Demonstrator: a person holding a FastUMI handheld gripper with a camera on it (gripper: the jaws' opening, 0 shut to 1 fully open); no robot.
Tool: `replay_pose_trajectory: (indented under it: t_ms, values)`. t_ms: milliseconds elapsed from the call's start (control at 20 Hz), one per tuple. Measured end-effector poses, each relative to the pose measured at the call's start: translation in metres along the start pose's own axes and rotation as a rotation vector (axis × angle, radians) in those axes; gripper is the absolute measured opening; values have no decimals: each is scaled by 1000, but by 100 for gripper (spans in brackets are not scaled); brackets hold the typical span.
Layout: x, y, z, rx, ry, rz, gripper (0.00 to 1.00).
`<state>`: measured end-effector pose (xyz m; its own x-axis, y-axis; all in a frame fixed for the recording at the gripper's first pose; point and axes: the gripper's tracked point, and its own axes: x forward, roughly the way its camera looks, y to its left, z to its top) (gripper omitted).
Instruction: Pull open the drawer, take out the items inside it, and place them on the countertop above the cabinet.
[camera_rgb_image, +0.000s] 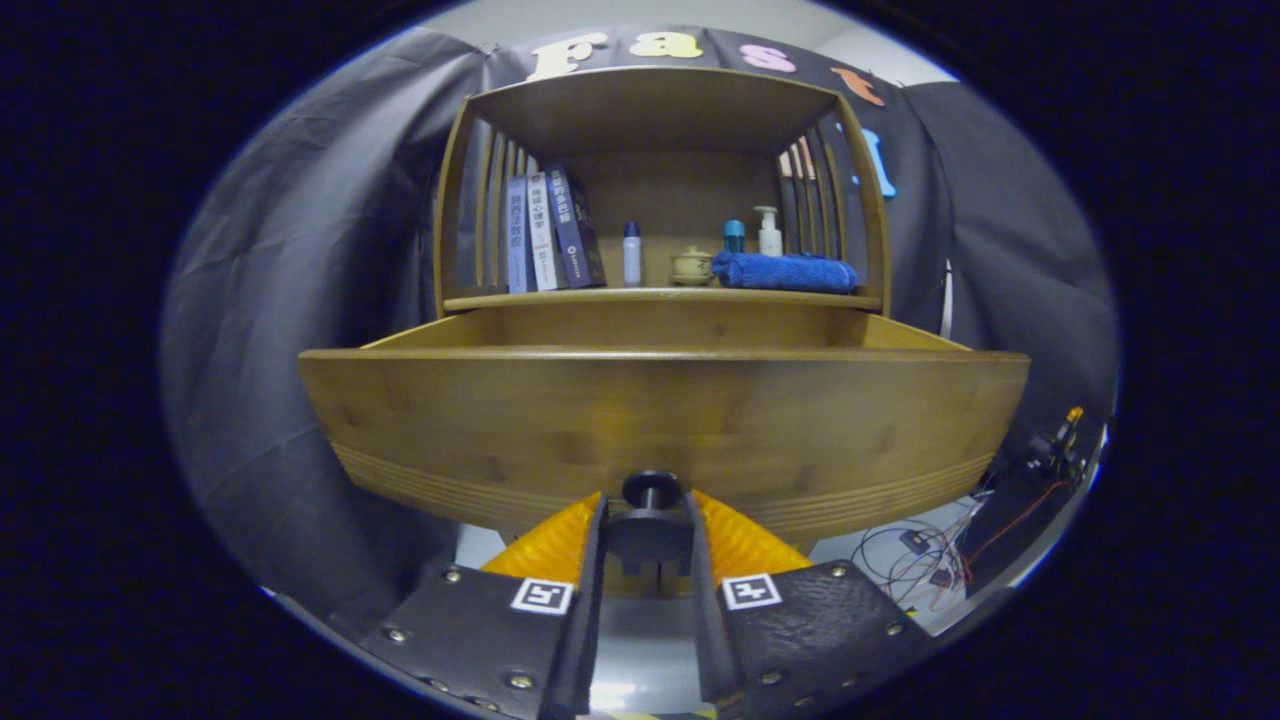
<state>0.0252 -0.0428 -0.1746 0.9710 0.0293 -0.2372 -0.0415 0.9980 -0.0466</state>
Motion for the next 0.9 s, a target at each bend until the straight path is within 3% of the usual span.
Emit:
replay_pose_trajectory:
  t_ms: [200, 650, 900]
  values:
    - [-17, -4, -2, 53, 89, 14, 100]
    - [-45, -11, 92, 8, 45, -22, 100]
    - [-34, -14, 144, 23, 62, -30, 100]
